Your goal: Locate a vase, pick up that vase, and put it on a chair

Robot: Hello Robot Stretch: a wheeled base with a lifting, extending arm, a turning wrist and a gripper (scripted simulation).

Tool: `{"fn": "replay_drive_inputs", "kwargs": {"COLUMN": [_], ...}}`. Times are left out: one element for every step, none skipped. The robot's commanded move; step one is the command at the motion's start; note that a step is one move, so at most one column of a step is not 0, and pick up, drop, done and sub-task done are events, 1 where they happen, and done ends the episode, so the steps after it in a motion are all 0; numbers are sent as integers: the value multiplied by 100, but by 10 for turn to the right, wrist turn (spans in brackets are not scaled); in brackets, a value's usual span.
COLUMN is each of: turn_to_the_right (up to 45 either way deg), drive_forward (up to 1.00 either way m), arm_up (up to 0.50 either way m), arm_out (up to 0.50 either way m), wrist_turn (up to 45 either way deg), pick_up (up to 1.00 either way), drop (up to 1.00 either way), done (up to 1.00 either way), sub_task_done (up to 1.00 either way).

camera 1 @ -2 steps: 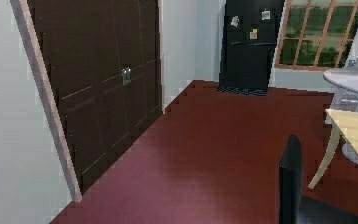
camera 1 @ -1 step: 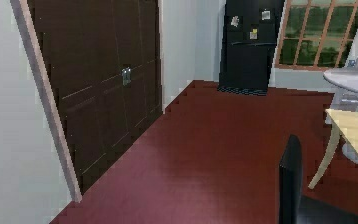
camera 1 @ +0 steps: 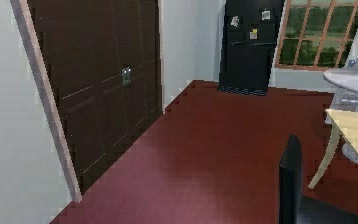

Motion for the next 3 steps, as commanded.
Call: {"fn": "replay_drive_inputs", "kwargs": {"turn_to_the_right": [0,0,0], "drive_forward": [0,0,0], "arm_up": [10,14,0], "arm_out": [0,0,0], "wrist_turn": [0,0,-450], "pick_up": [0,0,0], "drop": [0,0,0], "done": [0,0,0], "sub_task_done": [0,0,0]}}
